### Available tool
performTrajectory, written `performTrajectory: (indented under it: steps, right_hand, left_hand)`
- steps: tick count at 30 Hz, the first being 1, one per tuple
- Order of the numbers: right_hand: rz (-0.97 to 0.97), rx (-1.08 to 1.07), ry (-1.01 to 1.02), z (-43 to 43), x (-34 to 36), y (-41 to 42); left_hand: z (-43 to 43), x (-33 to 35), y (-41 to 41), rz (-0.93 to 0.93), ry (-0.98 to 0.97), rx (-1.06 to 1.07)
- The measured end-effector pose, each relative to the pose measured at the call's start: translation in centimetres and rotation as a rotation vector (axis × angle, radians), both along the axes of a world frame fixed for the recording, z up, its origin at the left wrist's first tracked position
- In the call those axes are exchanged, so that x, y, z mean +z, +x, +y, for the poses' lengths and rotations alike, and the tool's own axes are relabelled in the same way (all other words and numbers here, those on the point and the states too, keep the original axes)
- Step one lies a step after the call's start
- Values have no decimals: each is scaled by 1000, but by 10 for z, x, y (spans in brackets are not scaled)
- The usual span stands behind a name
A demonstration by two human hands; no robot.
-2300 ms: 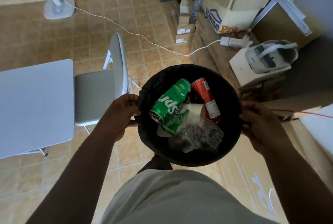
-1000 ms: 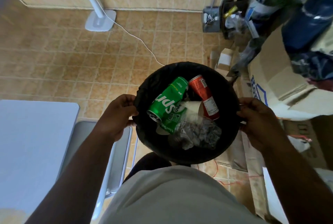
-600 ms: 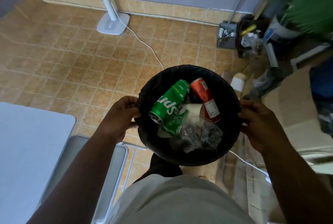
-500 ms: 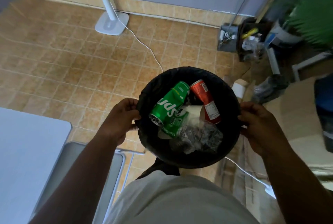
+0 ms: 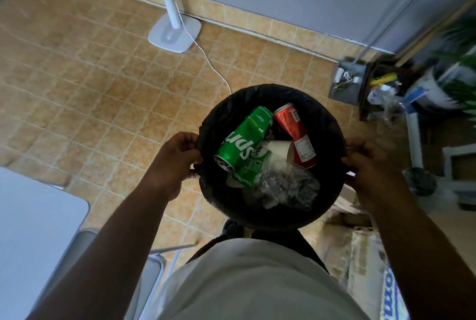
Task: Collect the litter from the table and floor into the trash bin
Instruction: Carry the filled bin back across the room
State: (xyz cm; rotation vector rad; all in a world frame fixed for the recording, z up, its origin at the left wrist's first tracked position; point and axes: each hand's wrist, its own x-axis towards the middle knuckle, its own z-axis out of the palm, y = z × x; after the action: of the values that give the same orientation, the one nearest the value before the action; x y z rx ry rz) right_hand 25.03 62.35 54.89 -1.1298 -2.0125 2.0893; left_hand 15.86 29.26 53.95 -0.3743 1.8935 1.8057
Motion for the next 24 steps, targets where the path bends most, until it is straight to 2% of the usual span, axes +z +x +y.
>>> performTrajectory:
  steps: [12,17,24]
  right_hand:
    - [14,537,-60,0,7,-202]
    - [10,746,-63,-48,6,-271]
    - [-23,960,-76,-157,-4,-334]
  left_hand:
    - [-10,7,-41,-46,-10,460]
    - [-31,8,-35,-24,18,676]
    - [-96,6,-35,-23,107,902]
